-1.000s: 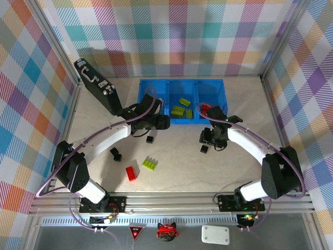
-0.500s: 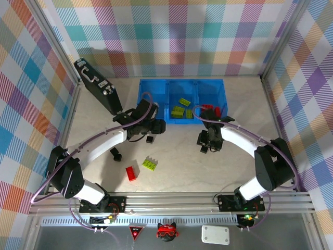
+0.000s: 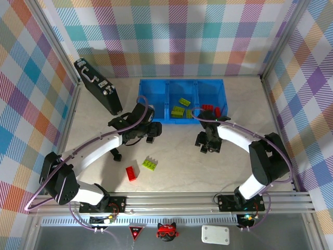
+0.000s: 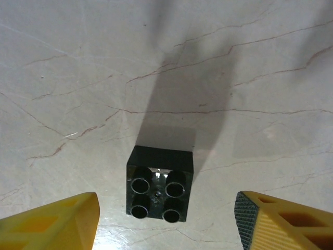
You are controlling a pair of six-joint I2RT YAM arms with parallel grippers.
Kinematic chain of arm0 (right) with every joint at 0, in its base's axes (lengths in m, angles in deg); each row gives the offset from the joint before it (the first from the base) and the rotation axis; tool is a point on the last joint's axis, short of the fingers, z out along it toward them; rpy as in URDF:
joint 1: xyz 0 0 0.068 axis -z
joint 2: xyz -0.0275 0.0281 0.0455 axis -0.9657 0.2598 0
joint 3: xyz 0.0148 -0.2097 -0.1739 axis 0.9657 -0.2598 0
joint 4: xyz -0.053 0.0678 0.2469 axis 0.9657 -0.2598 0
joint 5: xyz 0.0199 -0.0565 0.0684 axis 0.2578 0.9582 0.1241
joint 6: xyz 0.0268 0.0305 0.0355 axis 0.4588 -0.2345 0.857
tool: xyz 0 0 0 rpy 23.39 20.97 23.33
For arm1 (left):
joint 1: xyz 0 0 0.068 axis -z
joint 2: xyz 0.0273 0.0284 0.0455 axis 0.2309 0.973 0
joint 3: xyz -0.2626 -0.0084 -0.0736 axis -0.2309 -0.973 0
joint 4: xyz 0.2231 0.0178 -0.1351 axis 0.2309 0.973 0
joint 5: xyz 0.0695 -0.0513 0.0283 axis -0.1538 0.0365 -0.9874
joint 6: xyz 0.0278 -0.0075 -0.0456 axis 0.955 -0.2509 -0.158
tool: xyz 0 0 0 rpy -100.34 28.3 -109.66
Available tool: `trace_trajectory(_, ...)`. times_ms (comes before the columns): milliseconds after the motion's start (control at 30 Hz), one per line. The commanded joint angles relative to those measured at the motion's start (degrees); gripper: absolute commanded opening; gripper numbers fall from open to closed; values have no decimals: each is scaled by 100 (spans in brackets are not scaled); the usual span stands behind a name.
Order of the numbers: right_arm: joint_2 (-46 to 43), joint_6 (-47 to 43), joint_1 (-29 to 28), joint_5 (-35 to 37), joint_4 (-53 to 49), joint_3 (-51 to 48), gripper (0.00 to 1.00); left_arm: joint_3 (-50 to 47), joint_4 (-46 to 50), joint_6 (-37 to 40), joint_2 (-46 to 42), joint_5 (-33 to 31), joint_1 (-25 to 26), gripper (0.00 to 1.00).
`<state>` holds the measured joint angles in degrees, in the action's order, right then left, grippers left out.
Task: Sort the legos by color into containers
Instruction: Pick up the lego from the center of the table.
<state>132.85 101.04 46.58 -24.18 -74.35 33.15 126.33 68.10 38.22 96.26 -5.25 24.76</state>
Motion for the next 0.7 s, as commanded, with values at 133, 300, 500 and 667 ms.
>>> trace_trajectory(133, 403, 7, -42, -131, 20, 277, 66, -149, 28, -50, -324, -172, -39, 56)
trace_trajectory(300, 608, -22, -56, -217, 5, 355, 61, 2, 261, 31, -361, -132, -53, 56)
trace_trajectory(500, 478, -70, -58, -118, -13, 269, 50, 18, 308, 55, -422, -130, -58, 56)
trace_trajectory(667, 340, -119, -64, -107, 17, 182, 39, 17, 332, 28, -421, -114, -62, 56)
